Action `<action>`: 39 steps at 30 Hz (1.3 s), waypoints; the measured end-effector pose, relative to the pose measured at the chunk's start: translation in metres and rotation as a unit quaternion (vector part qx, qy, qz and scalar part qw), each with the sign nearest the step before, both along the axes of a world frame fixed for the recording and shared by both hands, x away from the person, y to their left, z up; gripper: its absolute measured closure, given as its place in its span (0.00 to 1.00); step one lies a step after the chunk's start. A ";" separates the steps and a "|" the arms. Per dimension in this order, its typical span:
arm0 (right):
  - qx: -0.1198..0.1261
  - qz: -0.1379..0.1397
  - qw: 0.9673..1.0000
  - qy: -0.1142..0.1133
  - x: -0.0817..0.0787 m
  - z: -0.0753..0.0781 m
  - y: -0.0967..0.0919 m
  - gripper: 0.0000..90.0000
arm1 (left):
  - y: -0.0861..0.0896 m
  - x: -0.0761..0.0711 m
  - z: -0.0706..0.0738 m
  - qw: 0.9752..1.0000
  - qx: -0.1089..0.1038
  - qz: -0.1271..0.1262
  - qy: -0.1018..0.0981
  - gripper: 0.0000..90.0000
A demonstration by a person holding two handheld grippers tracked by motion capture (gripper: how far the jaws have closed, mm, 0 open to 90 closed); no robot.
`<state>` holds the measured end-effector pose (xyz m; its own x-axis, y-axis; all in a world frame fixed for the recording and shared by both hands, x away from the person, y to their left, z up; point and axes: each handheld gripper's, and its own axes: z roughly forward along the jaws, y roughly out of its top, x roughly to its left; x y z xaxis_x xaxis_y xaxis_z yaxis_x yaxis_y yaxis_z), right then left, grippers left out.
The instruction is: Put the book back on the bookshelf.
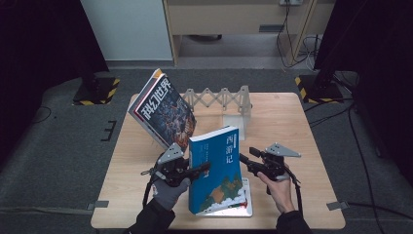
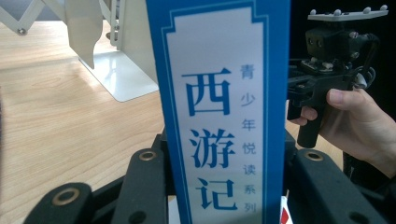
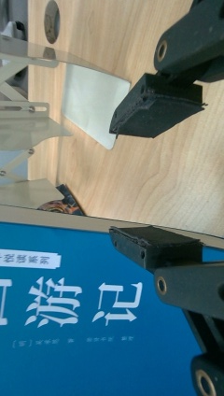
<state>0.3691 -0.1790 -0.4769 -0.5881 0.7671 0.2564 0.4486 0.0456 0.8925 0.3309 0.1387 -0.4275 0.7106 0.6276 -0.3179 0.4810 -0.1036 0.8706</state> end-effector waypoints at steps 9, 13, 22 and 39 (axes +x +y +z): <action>-0.022 -0.035 0.999 0.016 0.004 -0.004 0.014 0.61 | -0.001 0.000 0.001 1.000 -0.002 -0.004 -0.002 0.67; 0.006 -0.006 1.000 0.015 0.005 -0.003 0.015 0.76 | 0.000 0.001 0.000 1.000 -0.013 -0.008 -0.001 0.67; 0.053 0.010 0.999 0.000 0.009 0.009 0.010 1.00 | -0.011 0.002 0.014 0.999 -0.026 -0.019 -0.041 0.68; 0.035 0.046 0.998 -0.031 0.008 0.013 0.017 1.00 | -0.006 -0.010 0.000 0.998 -0.019 -0.029 -0.058 0.64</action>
